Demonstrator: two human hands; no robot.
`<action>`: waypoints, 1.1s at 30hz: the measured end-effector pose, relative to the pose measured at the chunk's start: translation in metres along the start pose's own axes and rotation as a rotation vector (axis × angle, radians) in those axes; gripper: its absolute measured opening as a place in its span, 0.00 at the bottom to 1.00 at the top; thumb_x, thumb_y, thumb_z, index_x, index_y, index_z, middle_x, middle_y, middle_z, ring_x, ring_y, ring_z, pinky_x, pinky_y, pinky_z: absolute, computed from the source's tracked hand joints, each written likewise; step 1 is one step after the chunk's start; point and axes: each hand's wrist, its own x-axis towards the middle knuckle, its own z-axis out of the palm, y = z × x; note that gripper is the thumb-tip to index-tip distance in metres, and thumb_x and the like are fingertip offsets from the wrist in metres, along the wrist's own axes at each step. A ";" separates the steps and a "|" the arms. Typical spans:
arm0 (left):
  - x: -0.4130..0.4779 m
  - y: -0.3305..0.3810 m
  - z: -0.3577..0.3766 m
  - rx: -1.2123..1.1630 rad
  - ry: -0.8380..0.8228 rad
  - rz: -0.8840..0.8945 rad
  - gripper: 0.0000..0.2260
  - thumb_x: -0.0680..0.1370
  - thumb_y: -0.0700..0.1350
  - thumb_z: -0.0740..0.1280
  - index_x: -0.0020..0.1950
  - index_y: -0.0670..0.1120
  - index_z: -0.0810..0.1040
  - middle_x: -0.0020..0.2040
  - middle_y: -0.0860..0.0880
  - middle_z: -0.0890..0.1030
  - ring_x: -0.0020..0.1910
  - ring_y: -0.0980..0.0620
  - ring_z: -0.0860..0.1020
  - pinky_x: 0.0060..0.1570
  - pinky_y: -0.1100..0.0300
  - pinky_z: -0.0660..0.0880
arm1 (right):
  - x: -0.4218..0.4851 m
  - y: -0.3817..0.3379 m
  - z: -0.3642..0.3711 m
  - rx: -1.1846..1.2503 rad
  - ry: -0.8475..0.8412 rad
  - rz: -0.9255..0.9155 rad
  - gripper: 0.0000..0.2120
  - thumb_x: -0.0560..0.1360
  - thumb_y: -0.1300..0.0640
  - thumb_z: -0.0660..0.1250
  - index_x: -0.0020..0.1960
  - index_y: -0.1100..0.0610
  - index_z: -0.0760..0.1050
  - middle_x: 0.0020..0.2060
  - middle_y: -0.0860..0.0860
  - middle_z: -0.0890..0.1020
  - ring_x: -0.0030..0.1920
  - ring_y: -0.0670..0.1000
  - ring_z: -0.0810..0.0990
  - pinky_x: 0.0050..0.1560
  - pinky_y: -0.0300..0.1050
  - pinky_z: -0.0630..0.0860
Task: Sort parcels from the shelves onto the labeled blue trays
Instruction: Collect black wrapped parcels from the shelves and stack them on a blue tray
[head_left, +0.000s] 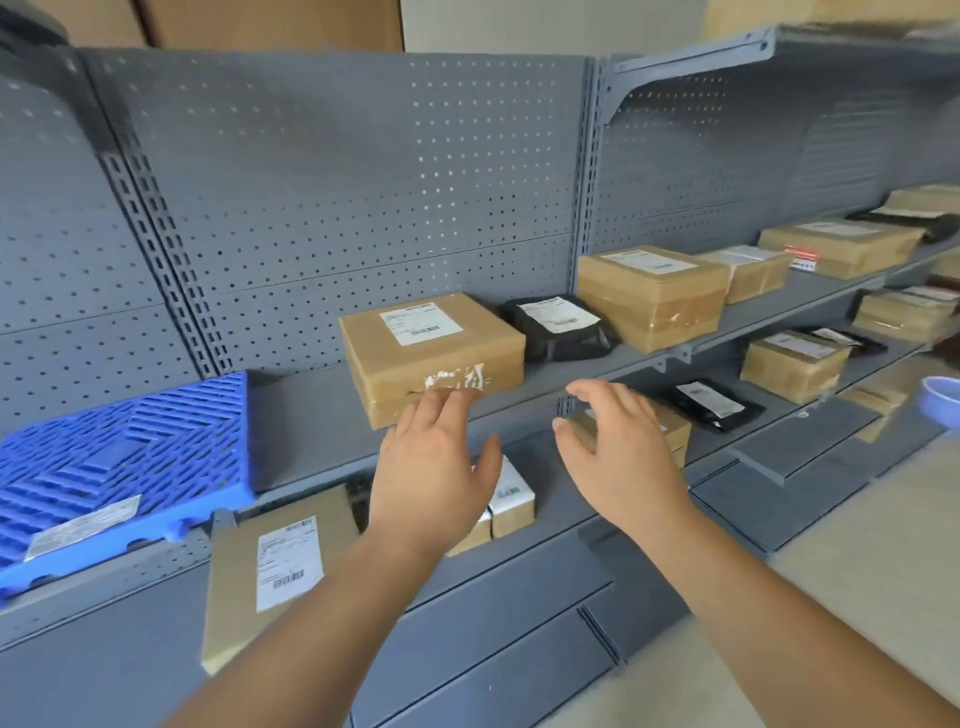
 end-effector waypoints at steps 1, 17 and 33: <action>0.004 0.012 0.008 -0.005 -0.014 0.011 0.21 0.78 0.52 0.67 0.70 0.50 0.74 0.64 0.51 0.78 0.62 0.47 0.74 0.62 0.50 0.74 | 0.002 0.011 -0.007 0.001 0.001 0.019 0.19 0.79 0.48 0.65 0.68 0.52 0.73 0.63 0.49 0.78 0.64 0.54 0.73 0.62 0.51 0.71; 0.125 0.086 0.130 -0.247 -0.167 -0.037 0.25 0.82 0.49 0.63 0.79 0.49 0.65 0.74 0.49 0.71 0.73 0.48 0.67 0.71 0.54 0.64 | 0.106 0.105 -0.016 0.127 -0.073 0.209 0.20 0.81 0.47 0.62 0.72 0.49 0.69 0.69 0.46 0.74 0.67 0.50 0.72 0.65 0.49 0.71; 0.239 0.060 0.210 -0.148 -0.218 -0.282 0.26 0.84 0.53 0.56 0.81 0.48 0.59 0.82 0.47 0.59 0.80 0.43 0.54 0.79 0.47 0.54 | 0.238 0.141 0.048 0.180 -0.201 0.279 0.22 0.85 0.50 0.55 0.78 0.53 0.64 0.75 0.49 0.70 0.74 0.51 0.67 0.74 0.51 0.65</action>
